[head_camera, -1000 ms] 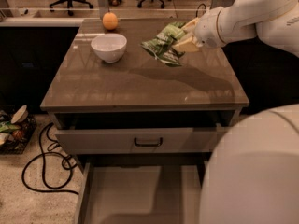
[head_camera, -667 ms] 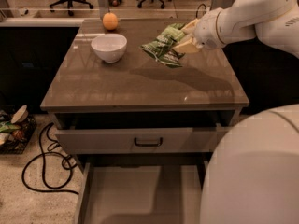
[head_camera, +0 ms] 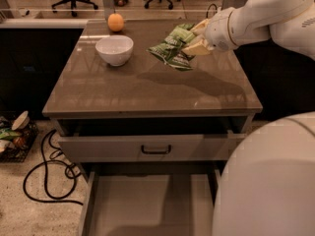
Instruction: Pick green jalapeno chip bag from middle drawer and place on counter
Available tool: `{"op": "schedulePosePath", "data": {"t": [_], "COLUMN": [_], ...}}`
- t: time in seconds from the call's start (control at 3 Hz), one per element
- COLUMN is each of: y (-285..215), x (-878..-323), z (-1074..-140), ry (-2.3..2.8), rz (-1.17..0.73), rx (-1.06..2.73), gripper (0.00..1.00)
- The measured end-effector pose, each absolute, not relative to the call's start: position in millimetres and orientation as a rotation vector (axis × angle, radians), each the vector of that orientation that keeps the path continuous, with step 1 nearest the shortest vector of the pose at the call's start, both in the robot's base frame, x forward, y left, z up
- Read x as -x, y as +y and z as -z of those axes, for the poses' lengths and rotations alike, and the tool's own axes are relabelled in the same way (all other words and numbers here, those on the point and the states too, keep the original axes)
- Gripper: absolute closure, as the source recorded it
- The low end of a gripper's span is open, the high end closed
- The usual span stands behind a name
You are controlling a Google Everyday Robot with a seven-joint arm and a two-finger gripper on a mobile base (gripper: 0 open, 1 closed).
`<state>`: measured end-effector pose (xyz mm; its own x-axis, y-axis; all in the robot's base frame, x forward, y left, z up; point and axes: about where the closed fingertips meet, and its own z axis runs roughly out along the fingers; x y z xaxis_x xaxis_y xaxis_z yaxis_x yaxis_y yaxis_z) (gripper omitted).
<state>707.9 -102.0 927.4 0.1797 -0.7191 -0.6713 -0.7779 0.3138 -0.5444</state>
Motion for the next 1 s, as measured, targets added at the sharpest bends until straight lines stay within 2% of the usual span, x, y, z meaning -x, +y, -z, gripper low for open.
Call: {"op": "schedulePosePath", "data": {"t": [1.0], "y": [-98.7], "x": [-706.1], "z": [-932.8], "ry": [1.503], "rz": [-0.046], "rx": [1.450], "gripper": [0.08]}}
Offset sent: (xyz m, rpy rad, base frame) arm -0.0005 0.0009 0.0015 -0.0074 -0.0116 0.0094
